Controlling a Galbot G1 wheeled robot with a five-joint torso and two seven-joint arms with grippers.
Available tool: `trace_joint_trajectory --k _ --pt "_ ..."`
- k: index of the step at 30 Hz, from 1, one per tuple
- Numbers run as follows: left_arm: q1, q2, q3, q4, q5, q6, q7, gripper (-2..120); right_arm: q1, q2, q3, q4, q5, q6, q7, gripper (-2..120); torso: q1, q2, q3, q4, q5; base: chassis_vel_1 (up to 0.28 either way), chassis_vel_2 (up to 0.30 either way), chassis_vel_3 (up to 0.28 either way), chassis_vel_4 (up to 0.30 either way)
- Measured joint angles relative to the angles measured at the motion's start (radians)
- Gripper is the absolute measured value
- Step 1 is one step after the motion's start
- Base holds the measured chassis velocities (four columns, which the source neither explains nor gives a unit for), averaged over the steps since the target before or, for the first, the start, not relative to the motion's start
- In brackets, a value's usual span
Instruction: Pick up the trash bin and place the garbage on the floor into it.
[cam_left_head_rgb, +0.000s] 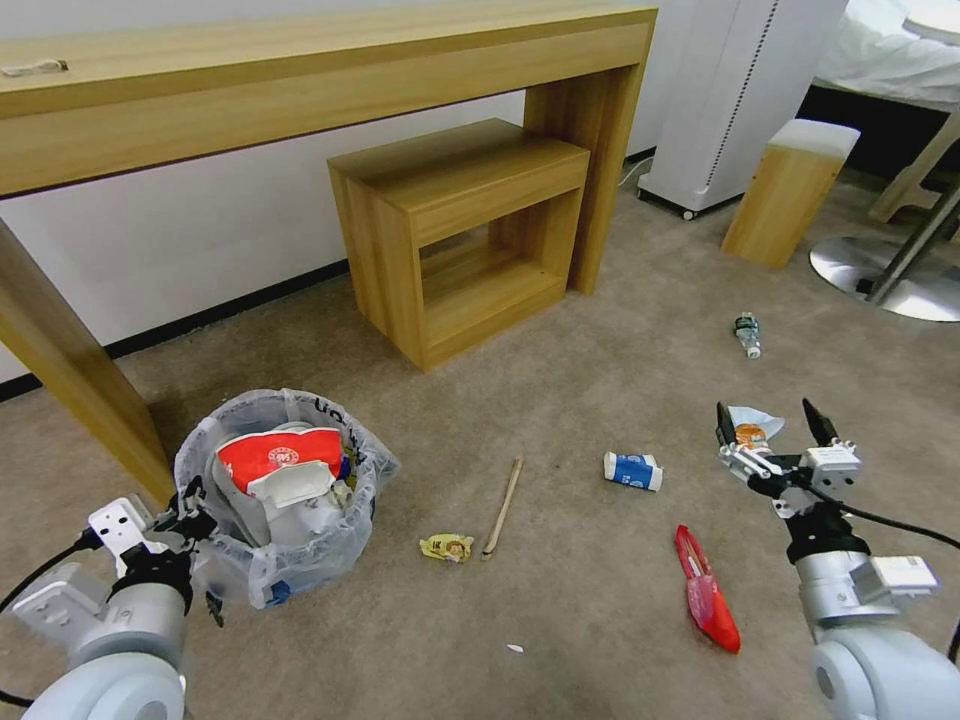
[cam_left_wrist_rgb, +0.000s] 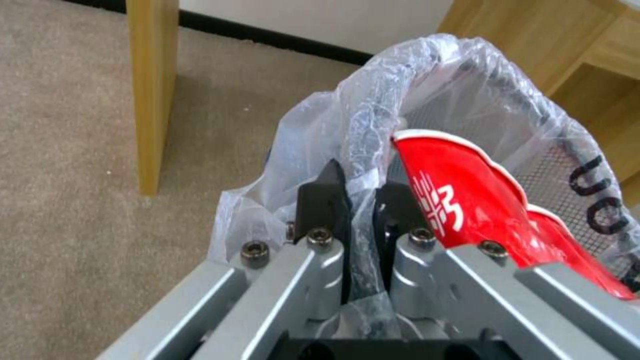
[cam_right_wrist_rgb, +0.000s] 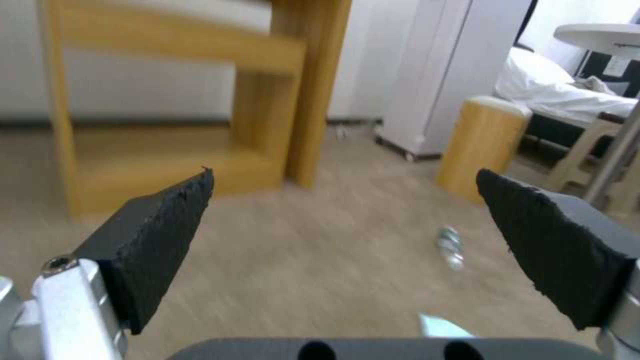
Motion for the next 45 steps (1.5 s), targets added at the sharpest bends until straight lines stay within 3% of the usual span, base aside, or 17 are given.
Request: trace_joint_trajectory --k 1,2,5,12,14,20,22,24,26,33,42,45 --pt "0.0 0.001 -0.006 0.0 -0.006 0.0 0.0 3 -0.001 -0.038 0.004 -0.015 -0.009 -0.082 0.019 100 0.0 0.0 0.0 0.0 0.0 0.0 0.0 0.0 0.0" --pt "0.0 0.001 -0.006 0.0 -0.006 0.0 0.0 3 -0.001 -0.038 0.004 -0.015 -0.009 -0.082 0.019 100 0.0 0.0 0.0 0.0 0.0 0.0 0.0 0.0 0.0" --pt "-0.002 0.002 -0.013 0.004 -0.017 0.0 -0.001 3 -0.006 -0.106 0.0 -0.094 -0.032 -0.281 0.056 100 0.0 0.0 0.0 -0.0001 -0.0001 0.0 0.0 0.0 0.0" --pt "-0.01 0.001 -0.014 0.015 -0.024 0.001 -0.001 3 0.048 -0.126 -0.014 -0.331 -0.114 -0.36 0.03 100 0.0 0.0 0.0 -0.0001 0.0004 0.0 0.0 0.0 0.0" --pt "-0.013 0.0 -0.013 0.019 -0.025 0.001 -0.002 3 0.053 -0.124 -0.018 -0.384 -0.128 -0.351 0.007 100 0.0 0.0 0.0 -0.0001 0.0001 0.0 0.0 0.0 0.0" --pt "-0.02 -0.003 -0.004 0.029 -0.027 0.001 -0.002 3 0.089 -0.092 -0.027 -0.553 -0.122 -0.202 -0.151 100 0.0 0.0 0.0 -0.0002 0.0001 0.0 0.0 0.0 0.0" --pt "-0.019 -0.003 -0.003 0.03 -0.027 0.001 -0.002 3 0.113 -0.079 -0.029 -0.633 -0.108 -0.09 -0.258 100 0.0 0.0 0.0 -0.0001 -0.0001 0.0 0.0 0.0 0.0" --pt "-0.018 -0.003 -0.003 0.03 -0.027 0.001 -0.002 3 0.121 -0.076 -0.03 -0.657 -0.108 -0.053 -0.286 100 0.0 0.0 0.0 -0.0002 0.0 0.0 0.0 0.0 0.0" --pt "-0.014 -0.001 -0.003 0.026 -0.03 0.001 -0.002 3 0.151 -0.059 -0.029 -0.732 -0.116 0.035 -0.386 100 0.0 0.0 0.0 -0.0002 0.0002 0.0 0.0 0.0 0.0" --pt "-0.001 0.007 -0.01 0.009 -0.04 0.003 -0.002 3 0.2 -0.022 -0.02 -0.843 -0.099 0.085 -0.495 100 0.0 0.0 0.0 -0.0001 0.0 0.0 0.0 0.0 0.0" --pt "0.008 0.009 -0.008 -0.007 -0.04 0.007 -0.003 3 0.231 0.015 -0.012 -0.927 -0.114 0.095 -0.506 98 0.0 0.0 0.0 -0.0002 0.0001 0.0 0.0 0.0 0.0" --pt "0.011 0.007 -0.005 -0.008 -0.04 0.008 -0.003 3 0.243 0.025 -0.012 -0.958 -0.119 0.109 -0.497 88 0.0 0.0 0.0 -0.0002 0.0 0.0 0.0 0.0 0.0"
